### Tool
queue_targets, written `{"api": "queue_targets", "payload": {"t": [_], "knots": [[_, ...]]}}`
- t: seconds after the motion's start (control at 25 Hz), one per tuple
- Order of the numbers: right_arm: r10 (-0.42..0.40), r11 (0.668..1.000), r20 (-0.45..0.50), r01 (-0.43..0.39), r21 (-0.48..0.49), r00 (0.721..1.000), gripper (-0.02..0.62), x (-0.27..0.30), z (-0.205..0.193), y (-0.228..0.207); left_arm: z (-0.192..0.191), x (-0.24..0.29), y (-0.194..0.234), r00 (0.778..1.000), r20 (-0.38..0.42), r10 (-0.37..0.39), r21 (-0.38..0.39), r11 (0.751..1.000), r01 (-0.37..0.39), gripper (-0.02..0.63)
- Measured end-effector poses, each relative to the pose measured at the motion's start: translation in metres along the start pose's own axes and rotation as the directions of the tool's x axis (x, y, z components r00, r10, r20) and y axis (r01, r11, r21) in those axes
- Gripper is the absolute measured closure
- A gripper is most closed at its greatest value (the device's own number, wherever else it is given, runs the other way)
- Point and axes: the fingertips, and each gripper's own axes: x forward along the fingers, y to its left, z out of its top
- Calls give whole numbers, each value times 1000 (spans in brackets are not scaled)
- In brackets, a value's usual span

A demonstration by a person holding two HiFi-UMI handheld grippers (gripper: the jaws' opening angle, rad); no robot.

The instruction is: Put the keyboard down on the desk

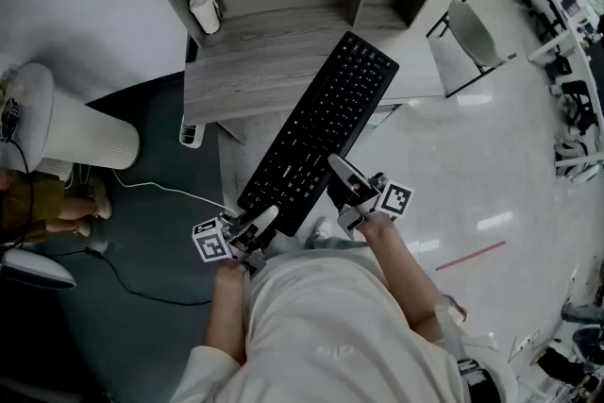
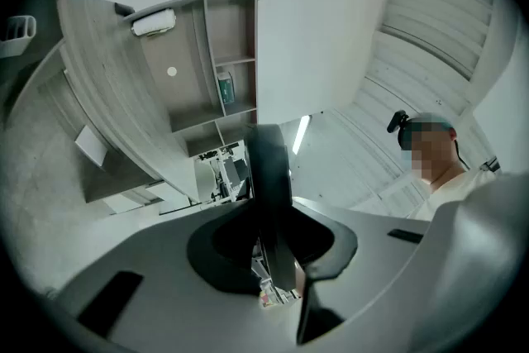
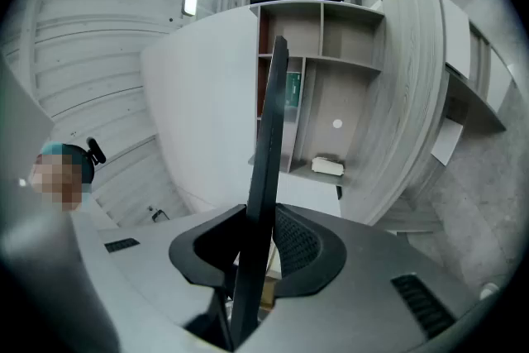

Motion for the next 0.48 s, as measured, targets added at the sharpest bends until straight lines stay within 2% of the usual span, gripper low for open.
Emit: {"api": "queue_targets", "payload": {"t": [0.48], "knots": [[-25, 1000, 45, 25, -13, 999, 468, -5, -5, 3, 4, -3, -1, 998, -62, -26, -18, 1000, 24, 512]]}}
